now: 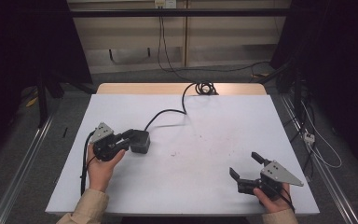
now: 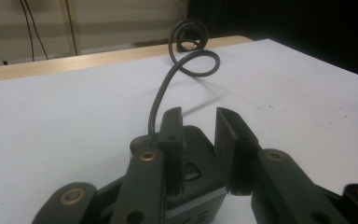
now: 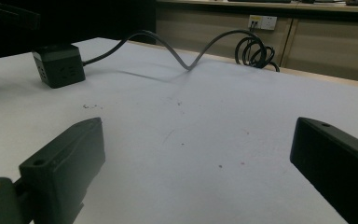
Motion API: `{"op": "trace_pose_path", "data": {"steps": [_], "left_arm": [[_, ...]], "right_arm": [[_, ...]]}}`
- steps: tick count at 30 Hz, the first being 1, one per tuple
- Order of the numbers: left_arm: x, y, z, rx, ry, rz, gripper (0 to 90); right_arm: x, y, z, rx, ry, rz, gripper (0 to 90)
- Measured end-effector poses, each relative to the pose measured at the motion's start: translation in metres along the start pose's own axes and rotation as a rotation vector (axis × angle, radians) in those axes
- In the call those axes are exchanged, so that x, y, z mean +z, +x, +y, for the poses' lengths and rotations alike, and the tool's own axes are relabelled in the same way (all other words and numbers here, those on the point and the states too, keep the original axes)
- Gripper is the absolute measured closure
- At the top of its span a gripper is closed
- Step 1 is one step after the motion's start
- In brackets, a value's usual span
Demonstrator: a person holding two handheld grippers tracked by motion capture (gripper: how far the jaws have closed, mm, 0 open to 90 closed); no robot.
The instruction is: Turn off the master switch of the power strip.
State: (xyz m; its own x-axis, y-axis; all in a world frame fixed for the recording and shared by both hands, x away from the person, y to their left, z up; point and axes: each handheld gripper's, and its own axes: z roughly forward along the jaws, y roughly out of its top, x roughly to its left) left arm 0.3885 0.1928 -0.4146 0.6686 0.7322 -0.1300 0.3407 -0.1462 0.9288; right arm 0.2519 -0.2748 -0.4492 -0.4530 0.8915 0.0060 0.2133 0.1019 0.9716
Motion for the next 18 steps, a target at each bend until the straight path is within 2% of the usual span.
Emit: {"op": "trace_pose_path", "data": {"steps": [18], "left_arm": [[0.0044,0.0022,-0.0010,-0.013,0.039,0.015,79.7]], "right_arm": [[0.0001,-0.0002,-0.0001,0.000,-0.001,0.001,2.8]]}}
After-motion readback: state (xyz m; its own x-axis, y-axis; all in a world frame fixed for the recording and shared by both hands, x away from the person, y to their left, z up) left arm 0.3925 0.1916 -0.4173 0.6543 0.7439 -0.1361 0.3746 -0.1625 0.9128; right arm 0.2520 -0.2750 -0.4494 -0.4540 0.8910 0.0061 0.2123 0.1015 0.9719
